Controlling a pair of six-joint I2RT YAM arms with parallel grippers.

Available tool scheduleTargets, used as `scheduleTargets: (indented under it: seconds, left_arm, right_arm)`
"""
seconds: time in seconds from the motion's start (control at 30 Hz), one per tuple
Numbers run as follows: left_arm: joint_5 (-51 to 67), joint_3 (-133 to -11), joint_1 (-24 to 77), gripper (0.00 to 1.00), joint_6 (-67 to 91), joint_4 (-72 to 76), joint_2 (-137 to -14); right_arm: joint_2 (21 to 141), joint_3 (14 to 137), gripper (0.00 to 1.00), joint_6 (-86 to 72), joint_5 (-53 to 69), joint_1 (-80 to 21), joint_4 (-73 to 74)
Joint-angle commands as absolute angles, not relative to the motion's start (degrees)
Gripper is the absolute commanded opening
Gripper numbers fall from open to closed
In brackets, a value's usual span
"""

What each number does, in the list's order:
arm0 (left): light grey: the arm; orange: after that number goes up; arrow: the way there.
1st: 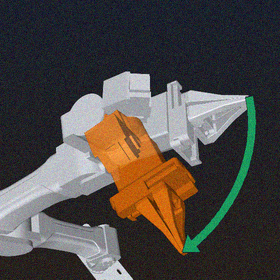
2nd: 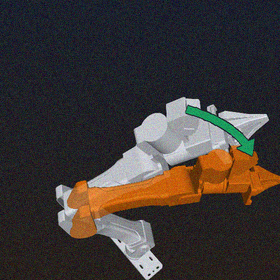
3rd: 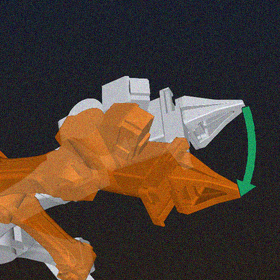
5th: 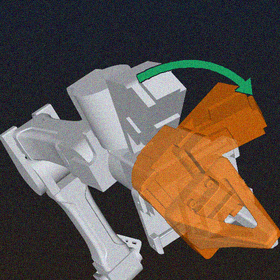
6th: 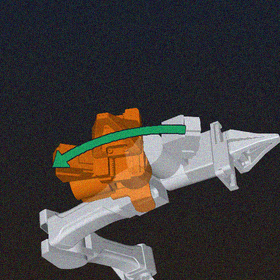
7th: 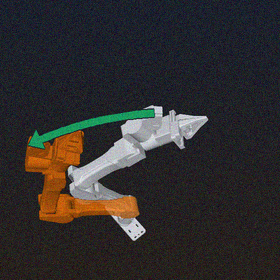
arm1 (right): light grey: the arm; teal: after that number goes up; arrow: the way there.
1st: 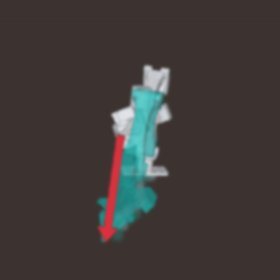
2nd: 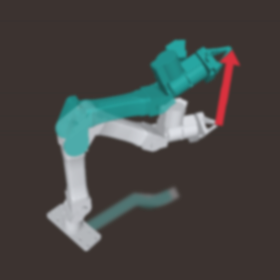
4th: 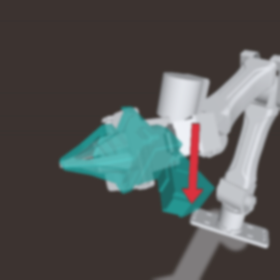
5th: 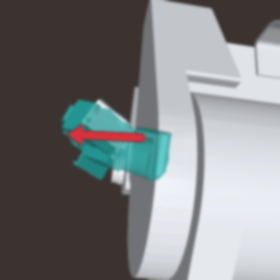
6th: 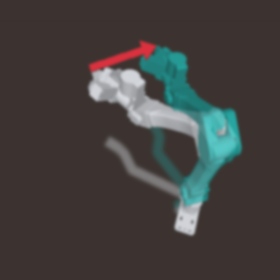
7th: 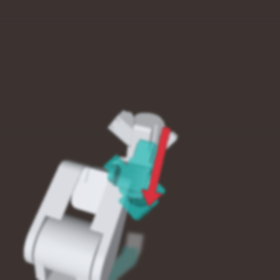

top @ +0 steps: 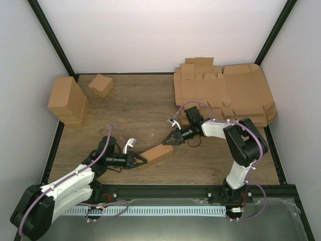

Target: Fold the paper box

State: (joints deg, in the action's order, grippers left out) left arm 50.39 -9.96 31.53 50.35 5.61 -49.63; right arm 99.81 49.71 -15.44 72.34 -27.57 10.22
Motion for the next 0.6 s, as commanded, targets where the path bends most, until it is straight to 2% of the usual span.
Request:
scheduleTargets:
  seconds: [0.0,0.13,0.57]
  left_arm:
    - [47.81,-8.17,31.29,0.04,46.27,2.54,-52.47]
    - [46.83,-10.11,31.29,0.04,45.31,0.17,-52.16]
    - [46.41,-21.18,31.29,0.06,45.46,-4.66,-51.68]
  right_arm:
    - [102.35,48.37,0.01,-14.21,71.92,-27.47,8.01]
    - [102.15,48.64,0.01,-14.21,71.95,-27.19,7.9]
    - [91.3,49.2,0.01,-15.75,71.8,-27.16,11.92]
